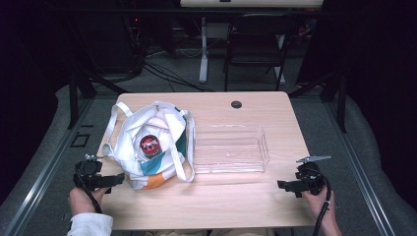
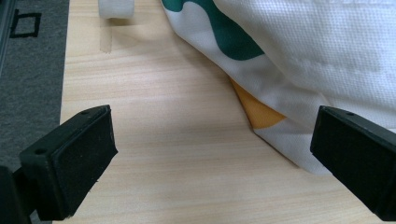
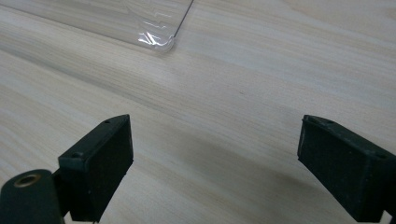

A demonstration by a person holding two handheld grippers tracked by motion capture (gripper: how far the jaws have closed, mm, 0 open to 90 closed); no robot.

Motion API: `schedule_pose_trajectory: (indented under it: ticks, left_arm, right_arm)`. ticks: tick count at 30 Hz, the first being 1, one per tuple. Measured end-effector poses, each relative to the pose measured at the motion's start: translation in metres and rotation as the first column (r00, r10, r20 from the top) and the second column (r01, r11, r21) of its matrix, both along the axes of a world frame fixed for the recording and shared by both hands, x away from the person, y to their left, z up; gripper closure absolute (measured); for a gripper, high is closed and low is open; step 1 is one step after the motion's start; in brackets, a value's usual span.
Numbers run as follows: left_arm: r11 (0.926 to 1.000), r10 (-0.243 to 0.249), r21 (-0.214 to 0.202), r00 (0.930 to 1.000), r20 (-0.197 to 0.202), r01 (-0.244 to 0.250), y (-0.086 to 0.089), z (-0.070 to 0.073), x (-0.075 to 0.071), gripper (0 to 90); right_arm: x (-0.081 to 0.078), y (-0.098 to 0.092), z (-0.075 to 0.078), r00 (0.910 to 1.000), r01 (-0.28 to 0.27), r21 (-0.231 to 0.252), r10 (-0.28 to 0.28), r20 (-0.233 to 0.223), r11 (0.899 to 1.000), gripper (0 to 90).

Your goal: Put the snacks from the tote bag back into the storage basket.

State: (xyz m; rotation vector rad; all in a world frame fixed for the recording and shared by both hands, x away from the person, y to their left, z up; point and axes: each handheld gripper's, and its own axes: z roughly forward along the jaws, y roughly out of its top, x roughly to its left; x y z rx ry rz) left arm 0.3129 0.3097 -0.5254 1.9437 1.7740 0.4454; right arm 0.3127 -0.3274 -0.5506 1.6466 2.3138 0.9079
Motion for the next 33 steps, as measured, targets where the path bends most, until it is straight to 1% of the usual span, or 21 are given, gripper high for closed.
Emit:
schedule_pose_trajectory:
  ticks: [1,5,8,10,14,15,17,18,20,23,24,25,28,31,32,33]
  left_arm:
    - [1.0000,0.001,0.001,1.0000,0.000,-0.001,0.000,0.000,0.000,0.0]
    - [1.0000,-0.002,-0.001,1.0000,-0.001,0.002,0.000,-0.001,0.003,0.0]
    - [1.0000,-0.004,0.000,1.0000,-0.004,0.004,-0.001,-0.001,0.004,0.0]
    - [1.0000,-0.006,0.001,1.0000,-0.005,0.006,0.000,-0.001,0.003,0.0]
    - [1.0000,0.004,0.001,1.0000,0.006,-0.004,0.003,0.002,0.000,0.0]
    - [1.0000,0.007,0.003,1.0000,0.002,-0.007,0.004,0.003,-0.001,0.0]
    - [0.9999,0.011,0.002,0.9999,0.007,-0.011,0.005,0.005,-0.001,0.0]
    - [0.9999,0.017,0.001,0.9997,0.016,-0.017,0.005,0.008,-0.001,0.0]
    - [0.9999,0.013,0.000,0.9998,0.014,-0.013,0.005,0.010,-0.001,0.0]
    - [0.9999,0.014,-0.001,0.9991,0.039,-0.014,0.003,0.014,-0.001,0.0]
    - [0.9999,0.014,-0.001,0.9991,0.039,-0.014,0.003,0.014,-0.001,0.0]
    - [0.9999,0.011,0.002,0.9991,0.041,-0.011,0.003,0.016,-0.001,0.0]
    - [0.9999,0.010,-0.001,0.9990,0.044,-0.010,0.002,0.018,-0.001,0.0]
    - [1.0000,0.001,0.004,0.9985,0.055,-0.001,0.001,0.020,-0.001,0.0]
    - [1.0000,0.003,-0.002,0.9986,0.054,-0.003,0.000,0.022,-0.001,0.0]
    - [1.0000,0.001,0.002,0.9982,0.061,-0.001,0.000,0.023,-0.001,0.0]
  right_arm:
    - [0.001,-0.001,0.001,0.9999,-0.011,-0.016,0.011,-0.012,1.000,10.1]
    - [0.001,-0.002,-0.001,0.9998,-0.007,-0.006,0.007,-0.019,1.000,10.2]
    - [0.002,-0.001,-0.001,0.9998,-0.005,-0.011,0.005,-0.018,1.000,10.3]
    - [0.002,0.000,-0.001,0.9996,-0.013,-0.015,0.013,-0.025,1.000,10.3]
    - [0.003,0.003,-0.001,0.9995,-0.022,-0.023,0.021,-0.022,1.000,10.4]
    - [0.003,0.004,-0.001,0.9997,-0.020,-0.024,0.020,-0.016,0.999,10.4]
    - [0.003,0.005,-0.001,0.9997,-0.020,-0.025,0.020,-0.015,0.999,10.4]
    - [0.003,0.004,-0.001,0.9995,-0.025,-0.022,0.025,-0.018,0.999,10.4]
    - [0.003,0.004,-0.001,0.9997,-0.021,-0.023,0.021,-0.016,1.000,10.4]
    - [0.004,0.004,-0.001,0.9997,-0.020,-0.024,0.020,-0.014,1.000,10.5]
    - [0.004,0.004,-0.002,0.9999,-0.009,-0.019,0.009,-0.008,1.000,10.4]
    - [0.004,0.004,-0.001,0.9996,-0.023,-0.025,0.022,-0.019,0.999,10.4]
    - [0.004,0.004,-0.001,0.9996,-0.021,-0.028,0.021,-0.017,0.999,10.4]
    - [0.005,0.005,-0.001,0.9997,-0.022,-0.031,0.021,-0.013,0.999,10.5]
    - [0.006,0.006,0.000,0.9997,-0.024,-0.032,0.024,-0.011,0.999,10.5]
    - [0.006,0.008,0.000,0.9995,-0.030,-0.032,0.030,-0.009,0.999,10.5]
